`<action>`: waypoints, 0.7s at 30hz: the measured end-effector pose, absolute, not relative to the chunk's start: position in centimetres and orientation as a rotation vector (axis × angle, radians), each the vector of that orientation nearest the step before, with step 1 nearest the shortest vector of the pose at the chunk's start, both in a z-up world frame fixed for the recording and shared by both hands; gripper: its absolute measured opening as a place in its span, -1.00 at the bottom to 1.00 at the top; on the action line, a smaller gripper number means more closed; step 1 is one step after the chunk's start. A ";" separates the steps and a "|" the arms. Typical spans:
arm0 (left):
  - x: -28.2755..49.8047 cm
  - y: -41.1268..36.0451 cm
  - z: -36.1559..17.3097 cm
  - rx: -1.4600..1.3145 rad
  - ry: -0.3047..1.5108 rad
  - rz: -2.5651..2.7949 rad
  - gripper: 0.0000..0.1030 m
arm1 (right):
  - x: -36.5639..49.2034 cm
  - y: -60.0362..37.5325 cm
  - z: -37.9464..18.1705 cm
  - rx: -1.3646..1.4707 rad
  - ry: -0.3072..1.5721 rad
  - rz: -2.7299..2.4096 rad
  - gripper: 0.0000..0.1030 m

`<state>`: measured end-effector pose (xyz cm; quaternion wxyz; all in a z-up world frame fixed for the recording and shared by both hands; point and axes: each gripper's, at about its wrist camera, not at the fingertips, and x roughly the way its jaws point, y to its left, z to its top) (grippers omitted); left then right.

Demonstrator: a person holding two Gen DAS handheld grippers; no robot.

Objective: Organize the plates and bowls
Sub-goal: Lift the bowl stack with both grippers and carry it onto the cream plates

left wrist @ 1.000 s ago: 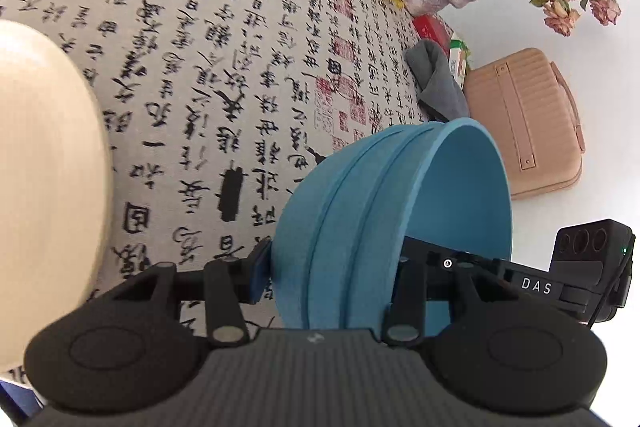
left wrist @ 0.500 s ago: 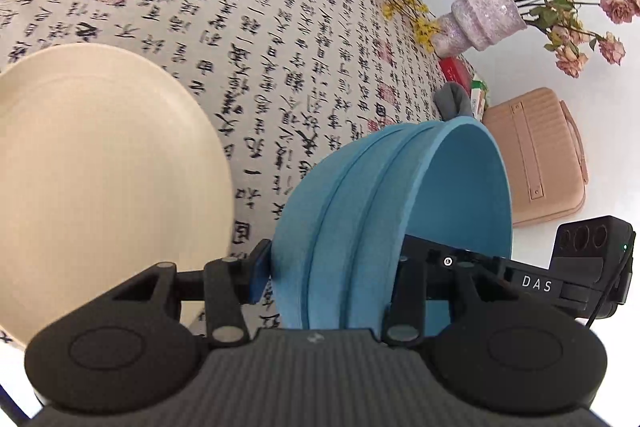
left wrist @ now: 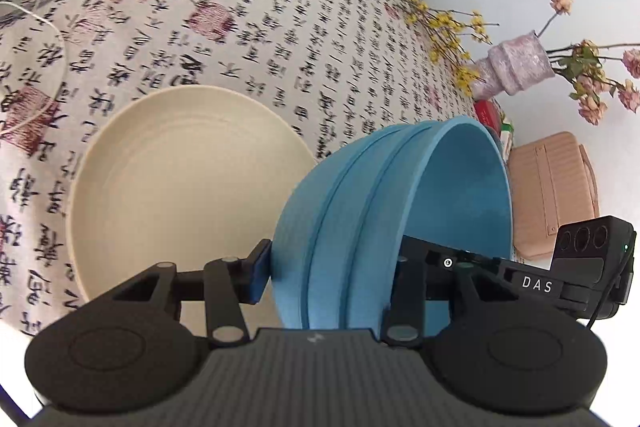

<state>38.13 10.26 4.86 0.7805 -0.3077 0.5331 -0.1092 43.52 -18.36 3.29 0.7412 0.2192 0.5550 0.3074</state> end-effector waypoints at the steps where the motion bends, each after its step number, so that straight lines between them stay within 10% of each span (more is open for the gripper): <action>1: 38.1 10.6 4.8 -0.667 1.153 -0.228 -0.12 | 43.6 -17.9 3.2 0.480 1.222 0.678 -0.21; 21: 38.4 16.0 1.9 -0.731 1.212 -0.172 -0.11 | 45.0 -11.5 0.7 0.452 1.318 0.695 -0.21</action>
